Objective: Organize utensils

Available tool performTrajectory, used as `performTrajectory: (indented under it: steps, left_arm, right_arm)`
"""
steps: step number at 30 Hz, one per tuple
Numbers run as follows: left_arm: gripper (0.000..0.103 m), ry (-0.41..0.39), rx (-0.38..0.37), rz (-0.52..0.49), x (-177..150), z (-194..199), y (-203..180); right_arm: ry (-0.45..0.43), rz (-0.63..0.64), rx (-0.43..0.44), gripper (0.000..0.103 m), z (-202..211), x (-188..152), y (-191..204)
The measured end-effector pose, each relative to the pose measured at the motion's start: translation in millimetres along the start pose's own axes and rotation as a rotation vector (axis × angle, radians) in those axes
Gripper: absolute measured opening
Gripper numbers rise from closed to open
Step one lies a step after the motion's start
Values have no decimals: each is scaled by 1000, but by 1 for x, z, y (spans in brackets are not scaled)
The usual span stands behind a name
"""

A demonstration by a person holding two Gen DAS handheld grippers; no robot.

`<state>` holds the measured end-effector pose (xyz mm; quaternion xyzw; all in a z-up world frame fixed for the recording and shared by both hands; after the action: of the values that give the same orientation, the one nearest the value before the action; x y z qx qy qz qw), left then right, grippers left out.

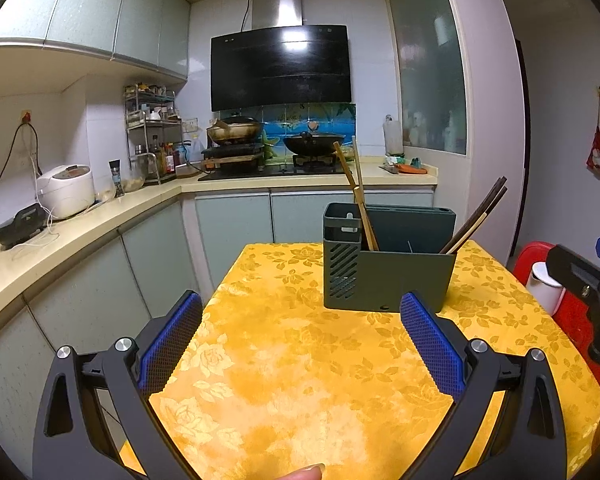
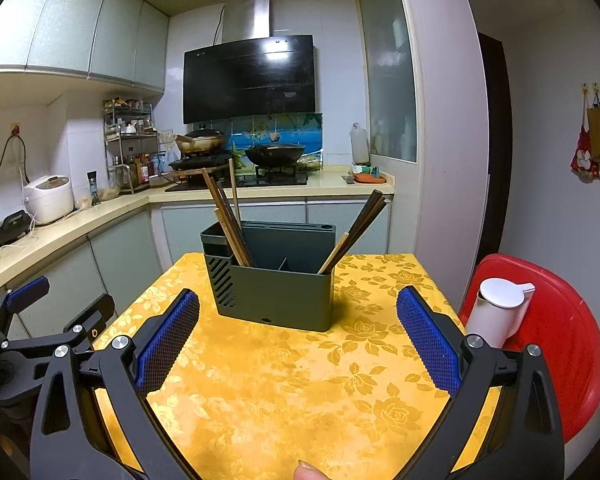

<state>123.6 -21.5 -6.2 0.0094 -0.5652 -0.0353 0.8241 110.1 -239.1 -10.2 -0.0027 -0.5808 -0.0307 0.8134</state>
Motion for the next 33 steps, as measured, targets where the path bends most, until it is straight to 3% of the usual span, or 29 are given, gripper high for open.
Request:
performTrajectory:
  steps: [33]
  left_arm:
    - [96,34,4,-23,-15,-11,-3]
  right_arm:
    - [25,2,3,96,-11,-12,-6]
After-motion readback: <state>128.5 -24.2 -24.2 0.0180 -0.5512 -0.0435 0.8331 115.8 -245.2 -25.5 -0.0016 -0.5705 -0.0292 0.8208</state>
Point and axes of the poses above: each gripper's, at about its wrist camera, not at the fingertips, and z roughly against the way its jaws point, y to its left, x to its top, the point moved 6 cm from there along -z, roughly the way its jaws point, and after that the axes turned 1 degree about y, right-handed, at the moved point
